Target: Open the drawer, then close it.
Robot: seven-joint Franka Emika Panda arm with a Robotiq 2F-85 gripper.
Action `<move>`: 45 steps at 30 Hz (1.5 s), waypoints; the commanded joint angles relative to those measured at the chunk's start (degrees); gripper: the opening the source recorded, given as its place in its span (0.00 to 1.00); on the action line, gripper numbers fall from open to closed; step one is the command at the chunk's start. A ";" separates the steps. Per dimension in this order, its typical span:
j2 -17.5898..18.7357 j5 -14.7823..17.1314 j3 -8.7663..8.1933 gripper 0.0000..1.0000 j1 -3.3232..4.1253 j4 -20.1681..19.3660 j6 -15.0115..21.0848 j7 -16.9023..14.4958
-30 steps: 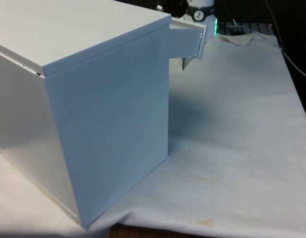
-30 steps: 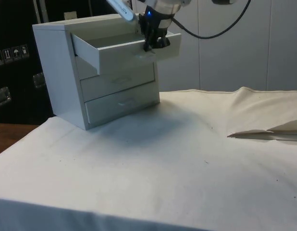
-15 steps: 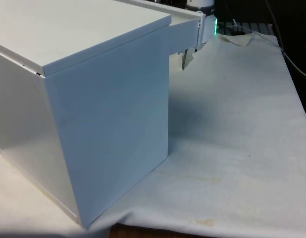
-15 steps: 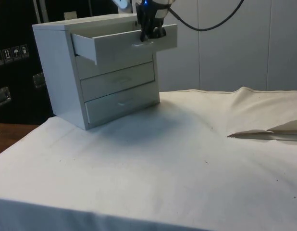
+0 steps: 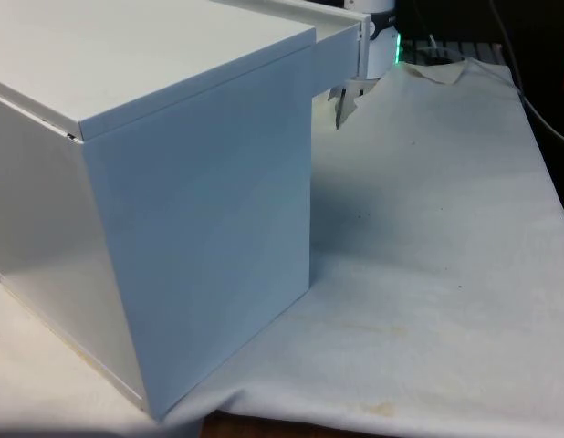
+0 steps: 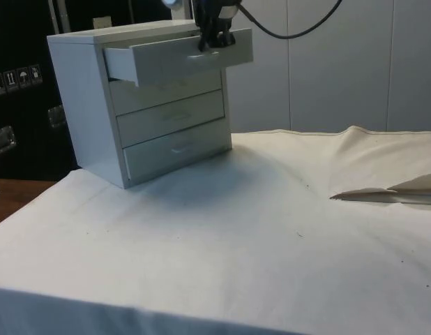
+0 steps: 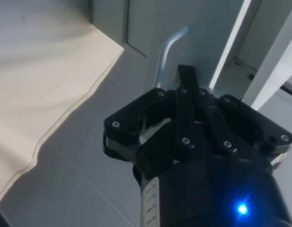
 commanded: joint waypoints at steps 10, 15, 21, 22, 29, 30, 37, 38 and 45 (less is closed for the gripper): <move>2.58 -1.03 -0.40 0.00 -0.23 3.04 0.34 0.57; 3.72 -1.15 -0.63 0.00 -0.23 4.24 0.40 0.80; 5.16 -1.20 -0.92 0.00 -0.23 5.73 0.46 1.03; 5.56 -1.20 -1.03 0.00 -0.23 6.19 0.46 1.09; 7.05 -1.38 -1.43 0.00 -0.29 7.45 0.69 1.78; 7.22 -1.43 -1.49 0.00 -0.29 7.56 0.74 1.89; 8.48 -1.43 -1.83 0.00 -0.34 8.54 0.92 2.58; 8.71 -1.43 -1.95 0.00 -0.34 8.77 0.97 2.64; 10.66 -1.26 -2.41 0.00 -0.34 10.54 1.09 3.32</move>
